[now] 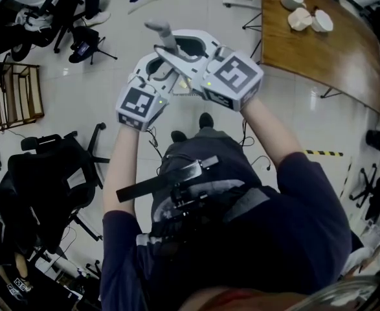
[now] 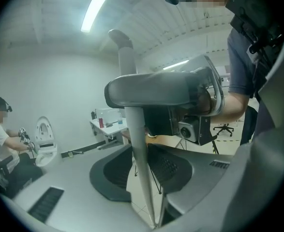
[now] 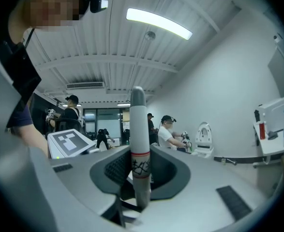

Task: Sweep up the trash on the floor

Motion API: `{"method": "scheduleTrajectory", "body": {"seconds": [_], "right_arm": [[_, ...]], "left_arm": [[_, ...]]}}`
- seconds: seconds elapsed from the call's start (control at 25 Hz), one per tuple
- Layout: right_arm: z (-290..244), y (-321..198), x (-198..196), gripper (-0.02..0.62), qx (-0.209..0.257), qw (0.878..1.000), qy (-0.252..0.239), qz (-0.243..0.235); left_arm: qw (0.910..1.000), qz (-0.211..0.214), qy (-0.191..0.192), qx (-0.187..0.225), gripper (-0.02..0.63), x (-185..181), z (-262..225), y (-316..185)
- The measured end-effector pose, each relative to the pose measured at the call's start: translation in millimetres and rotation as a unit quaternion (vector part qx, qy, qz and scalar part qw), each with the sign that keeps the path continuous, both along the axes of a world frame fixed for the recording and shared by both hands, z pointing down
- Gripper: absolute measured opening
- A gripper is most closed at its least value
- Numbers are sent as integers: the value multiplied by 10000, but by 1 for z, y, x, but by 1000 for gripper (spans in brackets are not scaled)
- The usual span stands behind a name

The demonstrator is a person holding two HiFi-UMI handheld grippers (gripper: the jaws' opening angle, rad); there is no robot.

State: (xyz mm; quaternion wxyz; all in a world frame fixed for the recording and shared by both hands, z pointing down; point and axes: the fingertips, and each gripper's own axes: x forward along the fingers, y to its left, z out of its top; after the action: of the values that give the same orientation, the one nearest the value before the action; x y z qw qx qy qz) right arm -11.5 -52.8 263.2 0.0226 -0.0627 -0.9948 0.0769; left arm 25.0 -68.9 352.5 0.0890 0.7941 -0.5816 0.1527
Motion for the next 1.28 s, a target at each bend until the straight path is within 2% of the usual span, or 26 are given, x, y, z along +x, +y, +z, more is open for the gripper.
{"method": "scheduleTrajectory", "body": {"seconds": [0.2,0.36,0.56,0.76,0.92,1.12,1.28], "right_arm": [[16,-14,4,107,194,9990,158,375],[23,-32,7,106,314,9962,226,785],[38,-44,7,105,571,9881,373,1378],[69,-56,-5,104,664,9770,670,1913],[99,-70,-15,106,679,9631,969,2417],[145,-81,-23,106,694,9452,1421,2855],[180,-86,-19,104,442,9308,1677,3219]], "left_arm": [[9996,128,-90,-243,100,0,17,-14],[9985,258,-396,-271,98,1,24,-31],[9956,708,-544,-269,91,4,40,-45],[9916,1186,-333,-398,86,-5,70,-56],[9864,1548,-117,-537,86,-10,98,-68],[9867,1451,242,-693,86,-12,141,-77],[9894,1242,269,-706,86,-8,174,-78]]}}
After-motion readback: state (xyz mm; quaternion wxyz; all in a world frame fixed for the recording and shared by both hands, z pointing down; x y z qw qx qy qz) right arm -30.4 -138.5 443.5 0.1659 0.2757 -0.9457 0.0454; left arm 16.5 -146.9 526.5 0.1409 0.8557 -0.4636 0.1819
